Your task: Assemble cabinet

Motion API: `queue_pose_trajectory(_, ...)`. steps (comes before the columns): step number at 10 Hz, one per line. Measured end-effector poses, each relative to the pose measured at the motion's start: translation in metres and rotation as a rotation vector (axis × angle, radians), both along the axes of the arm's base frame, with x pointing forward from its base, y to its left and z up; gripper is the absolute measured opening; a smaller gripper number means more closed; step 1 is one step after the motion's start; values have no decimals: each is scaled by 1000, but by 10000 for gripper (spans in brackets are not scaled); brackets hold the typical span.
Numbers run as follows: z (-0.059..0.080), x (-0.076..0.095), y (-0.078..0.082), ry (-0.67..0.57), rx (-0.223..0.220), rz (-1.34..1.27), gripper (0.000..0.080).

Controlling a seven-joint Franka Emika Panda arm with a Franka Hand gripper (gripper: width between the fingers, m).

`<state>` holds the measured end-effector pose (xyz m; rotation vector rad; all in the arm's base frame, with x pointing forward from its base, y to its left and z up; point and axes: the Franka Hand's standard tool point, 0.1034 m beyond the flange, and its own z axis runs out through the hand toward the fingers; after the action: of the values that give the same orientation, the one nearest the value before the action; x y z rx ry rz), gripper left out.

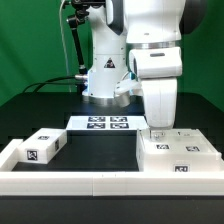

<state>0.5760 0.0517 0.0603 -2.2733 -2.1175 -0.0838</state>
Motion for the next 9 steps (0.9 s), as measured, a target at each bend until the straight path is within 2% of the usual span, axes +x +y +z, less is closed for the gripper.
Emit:
queue_pose_trajectory(1, 4, -3, -2, -3, -11, 12, 71)
queue_pose_trajectory(2, 10, -8, -4, -13, -29, 32, 121)
queue_pose_trajectory(3, 11, -12, -4, -31, -27, 22, 335)
queue_pose_trajectory(4, 11, -18, -6, -49, -26, 7, 335)
queue_pose_trajectory(6, 18, -36, -17, -113, -17, -95, 610)
queue_pose_trajectory(7, 25, -45, -20, -150, -4, -206, 610)
queue_pose_trajectory(8, 31, -60, -18, -188, 21, -318, 753)
queue_pose_trajectory(9, 29, -79, -11, -194, 44, -412, 785)
